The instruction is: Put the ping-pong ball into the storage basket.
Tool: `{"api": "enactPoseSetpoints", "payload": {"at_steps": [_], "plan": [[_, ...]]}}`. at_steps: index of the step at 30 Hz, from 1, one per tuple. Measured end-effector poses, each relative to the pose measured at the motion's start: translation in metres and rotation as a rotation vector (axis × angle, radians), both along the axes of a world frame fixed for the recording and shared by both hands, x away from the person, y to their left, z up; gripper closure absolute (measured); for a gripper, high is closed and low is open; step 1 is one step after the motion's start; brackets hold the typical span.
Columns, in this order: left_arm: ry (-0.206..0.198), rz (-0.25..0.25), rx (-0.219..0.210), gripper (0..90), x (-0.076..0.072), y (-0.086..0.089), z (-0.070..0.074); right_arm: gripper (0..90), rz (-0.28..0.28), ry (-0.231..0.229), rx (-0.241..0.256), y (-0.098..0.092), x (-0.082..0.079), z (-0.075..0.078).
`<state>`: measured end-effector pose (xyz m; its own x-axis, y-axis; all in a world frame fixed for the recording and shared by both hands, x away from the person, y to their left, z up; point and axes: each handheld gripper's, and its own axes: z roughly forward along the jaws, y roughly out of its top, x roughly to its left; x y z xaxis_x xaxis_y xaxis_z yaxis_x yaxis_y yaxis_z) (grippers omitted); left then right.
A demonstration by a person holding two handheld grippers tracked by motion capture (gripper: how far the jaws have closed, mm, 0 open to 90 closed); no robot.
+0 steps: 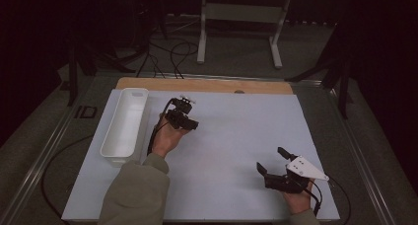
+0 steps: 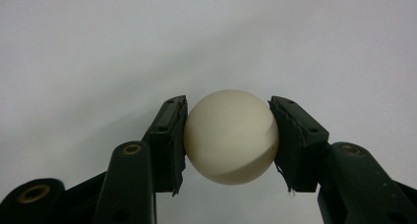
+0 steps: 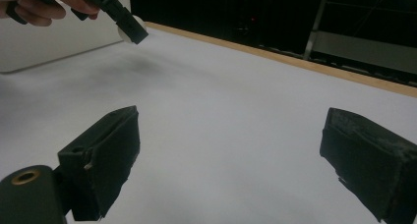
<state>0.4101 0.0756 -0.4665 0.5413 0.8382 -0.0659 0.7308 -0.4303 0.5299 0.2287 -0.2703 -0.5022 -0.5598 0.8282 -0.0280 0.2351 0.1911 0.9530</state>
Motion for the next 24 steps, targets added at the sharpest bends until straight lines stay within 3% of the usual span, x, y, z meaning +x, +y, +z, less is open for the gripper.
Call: {"api": "enactPoseSetpoints", "payload": {"at_steps": [24], "plan": [[0.007, 0.019, 0.027, 51.2, -0.009, -0.001, 0.017, 7.8, 0.001, -0.004, -0.003, 0.002, 0.0, -0.001]]}}
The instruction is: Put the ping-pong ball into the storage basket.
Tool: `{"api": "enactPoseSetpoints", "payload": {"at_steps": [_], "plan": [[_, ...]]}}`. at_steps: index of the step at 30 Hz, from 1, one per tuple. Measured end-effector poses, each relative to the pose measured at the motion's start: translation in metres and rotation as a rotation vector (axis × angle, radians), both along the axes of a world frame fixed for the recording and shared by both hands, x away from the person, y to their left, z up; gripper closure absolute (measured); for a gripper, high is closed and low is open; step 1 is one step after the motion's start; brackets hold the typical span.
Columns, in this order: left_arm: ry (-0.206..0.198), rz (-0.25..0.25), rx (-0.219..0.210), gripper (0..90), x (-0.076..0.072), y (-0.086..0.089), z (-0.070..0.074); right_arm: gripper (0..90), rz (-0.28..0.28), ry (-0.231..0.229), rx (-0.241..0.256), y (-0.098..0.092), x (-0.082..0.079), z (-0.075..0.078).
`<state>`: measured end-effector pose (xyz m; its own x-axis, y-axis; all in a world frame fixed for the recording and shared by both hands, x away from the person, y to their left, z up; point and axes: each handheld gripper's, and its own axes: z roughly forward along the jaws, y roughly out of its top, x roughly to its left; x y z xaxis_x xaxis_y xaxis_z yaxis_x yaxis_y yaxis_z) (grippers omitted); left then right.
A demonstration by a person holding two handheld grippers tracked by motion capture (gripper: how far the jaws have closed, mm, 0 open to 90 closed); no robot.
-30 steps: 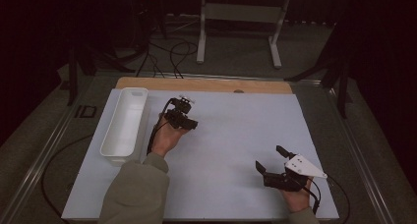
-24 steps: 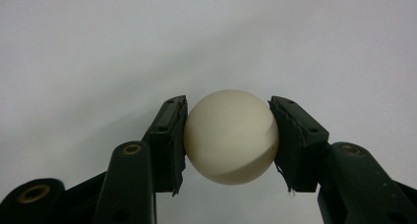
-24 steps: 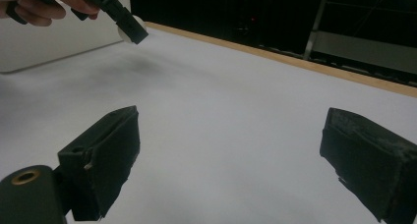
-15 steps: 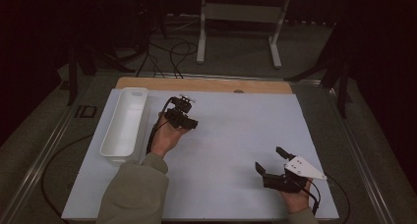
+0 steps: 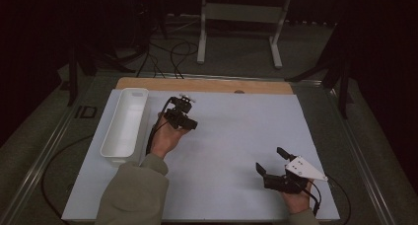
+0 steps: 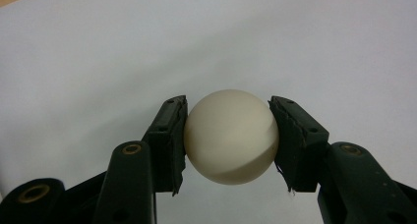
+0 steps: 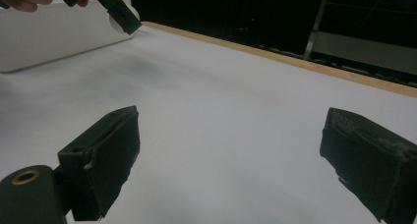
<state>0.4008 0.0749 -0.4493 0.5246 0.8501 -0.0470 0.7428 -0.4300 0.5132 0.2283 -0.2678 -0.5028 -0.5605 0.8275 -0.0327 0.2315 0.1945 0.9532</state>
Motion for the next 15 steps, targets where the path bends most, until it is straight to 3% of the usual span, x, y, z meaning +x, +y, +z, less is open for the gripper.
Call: {"api": "enactPoseSetpoints", "payload": {"at_steps": [15], "plan": [[0.0, 0.019, 0.008, 51.2, -0.0065, 0.0003, 0.0095, 7.8, 0.0, 0.001, 0.0, 0.0006, 0.0004, -0.0002]]}}
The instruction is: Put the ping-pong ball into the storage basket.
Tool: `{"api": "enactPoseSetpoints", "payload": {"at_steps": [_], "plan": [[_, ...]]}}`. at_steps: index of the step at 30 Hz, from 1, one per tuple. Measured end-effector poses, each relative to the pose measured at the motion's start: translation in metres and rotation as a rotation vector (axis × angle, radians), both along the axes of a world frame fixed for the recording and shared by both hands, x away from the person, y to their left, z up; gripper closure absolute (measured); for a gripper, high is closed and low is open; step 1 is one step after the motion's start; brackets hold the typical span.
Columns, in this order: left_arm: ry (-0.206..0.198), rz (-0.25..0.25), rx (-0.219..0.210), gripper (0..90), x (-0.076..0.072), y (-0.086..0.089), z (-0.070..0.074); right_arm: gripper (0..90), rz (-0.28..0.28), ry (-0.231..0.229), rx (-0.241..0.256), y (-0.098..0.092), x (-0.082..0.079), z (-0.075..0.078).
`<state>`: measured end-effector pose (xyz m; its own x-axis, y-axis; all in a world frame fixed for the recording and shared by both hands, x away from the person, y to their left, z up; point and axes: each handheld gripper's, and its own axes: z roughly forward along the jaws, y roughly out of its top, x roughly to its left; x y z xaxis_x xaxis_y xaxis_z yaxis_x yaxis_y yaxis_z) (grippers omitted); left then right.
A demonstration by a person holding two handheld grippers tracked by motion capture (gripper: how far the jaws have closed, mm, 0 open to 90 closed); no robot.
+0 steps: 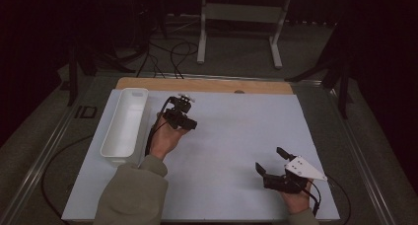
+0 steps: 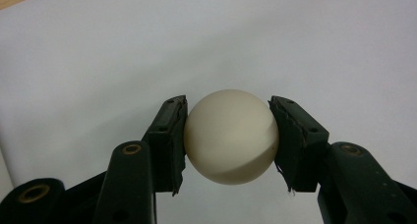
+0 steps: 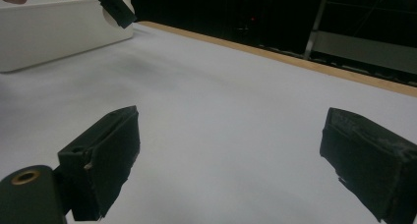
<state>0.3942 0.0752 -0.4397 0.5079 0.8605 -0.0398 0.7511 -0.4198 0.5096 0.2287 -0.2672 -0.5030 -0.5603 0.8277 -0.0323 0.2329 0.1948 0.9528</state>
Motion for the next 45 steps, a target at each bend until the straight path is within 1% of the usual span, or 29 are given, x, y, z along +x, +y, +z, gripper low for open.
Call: {"api": "enactPoseSetpoints", "payload": {"at_steps": [6, 14, 15, 19, 21, 28, 45], "plan": [[0.003, 0.008, -0.003, 51.2, -0.002, 0.0, 0.003, 7.8, -0.003, 0.001, 0.001, 0.0, 0.0, 0.0], [0.008, 0.022, 0.005, 51.2, -0.003, 0.004, 0.008, 7.8, -0.003, 0.001, 0.002, 0.0, 0.0, 0.0], [0.01, 0.019, 0.01, 51.2, -0.003, 0.004, 0.009, 7.8, -0.002, 0.0, 0.001, 0.0, 0.0, 0.0], [0.015, 0.016, 0.006, 51.2, -0.003, 0.005, 0.011, 7.8, -0.004, 0.001, 0.003, 0.0, 0.0, 0.0], [0.014, 0.018, 0.001, 51.2, -0.004, 0.006, 0.012, 7.8, -0.002, 0.001, 0.002, 0.0, 0.001, 0.0], [0.002, 0.009, 0.005, 51.2, -0.006, 0.009, 0.019, 7.8, -0.005, 0.001, 0.001, 0.0, 0.0, 0.0], [-0.016, 0.012, 0.003, 51.2, -0.011, 0.017, 0.027, 7.8, -0.006, 0.0, 0.003, 0.0, 0.0, 0.0]]}}
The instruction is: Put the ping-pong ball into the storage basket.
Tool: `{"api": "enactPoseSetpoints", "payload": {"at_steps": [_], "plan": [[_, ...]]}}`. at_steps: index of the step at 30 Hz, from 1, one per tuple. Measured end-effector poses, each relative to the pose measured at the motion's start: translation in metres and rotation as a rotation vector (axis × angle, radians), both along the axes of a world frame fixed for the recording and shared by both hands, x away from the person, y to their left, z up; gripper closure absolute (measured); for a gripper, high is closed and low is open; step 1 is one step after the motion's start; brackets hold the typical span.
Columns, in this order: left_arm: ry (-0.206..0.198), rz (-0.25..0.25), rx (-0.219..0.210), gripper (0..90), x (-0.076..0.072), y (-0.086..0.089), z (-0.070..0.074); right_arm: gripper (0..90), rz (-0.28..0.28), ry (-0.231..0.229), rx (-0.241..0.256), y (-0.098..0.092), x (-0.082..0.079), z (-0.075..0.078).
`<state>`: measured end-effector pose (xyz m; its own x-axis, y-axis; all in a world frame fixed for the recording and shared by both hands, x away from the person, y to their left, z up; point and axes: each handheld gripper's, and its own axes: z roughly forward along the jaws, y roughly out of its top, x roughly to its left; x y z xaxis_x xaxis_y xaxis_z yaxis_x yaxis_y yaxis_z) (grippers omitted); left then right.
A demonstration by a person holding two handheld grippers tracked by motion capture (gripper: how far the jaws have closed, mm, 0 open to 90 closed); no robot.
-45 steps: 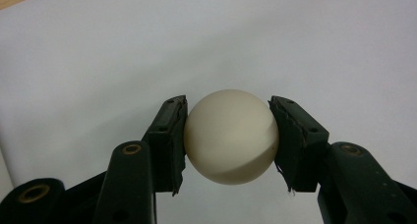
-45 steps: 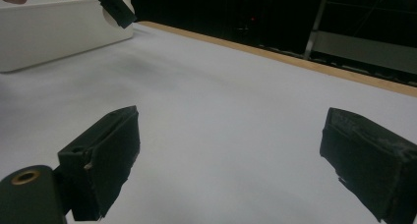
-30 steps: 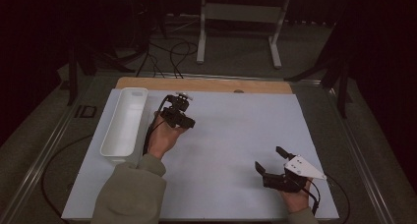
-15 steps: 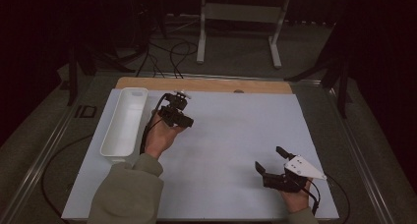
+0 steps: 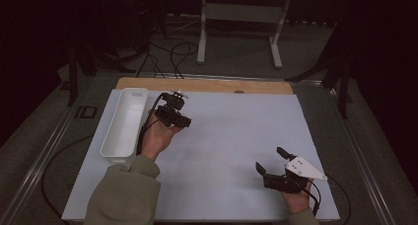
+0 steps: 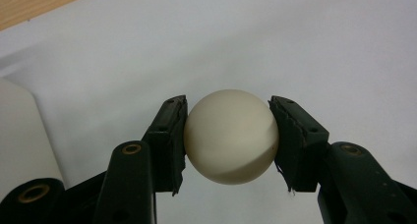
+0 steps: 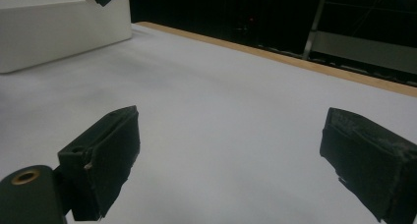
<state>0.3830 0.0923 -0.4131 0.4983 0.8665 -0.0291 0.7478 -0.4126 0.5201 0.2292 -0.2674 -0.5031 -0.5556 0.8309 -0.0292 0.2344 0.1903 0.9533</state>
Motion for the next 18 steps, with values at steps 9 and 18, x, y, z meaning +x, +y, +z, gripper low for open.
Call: {"api": "enactPoseSetpoints", "payload": {"at_steps": [9, 18], "plan": [[-0.008, 0.005, -0.002, 51.2, -0.002, 0.005, 0.002, 7.8, 0.003, 0.002, 0.003, 0.0, 0.0, 0.0], [-0.024, 0.016, -0.003, 51.2, -0.006, 0.016, 0.01, 7.8, 0.003, 0.003, 0.004, 0.0, 0.0, -0.001]]}}
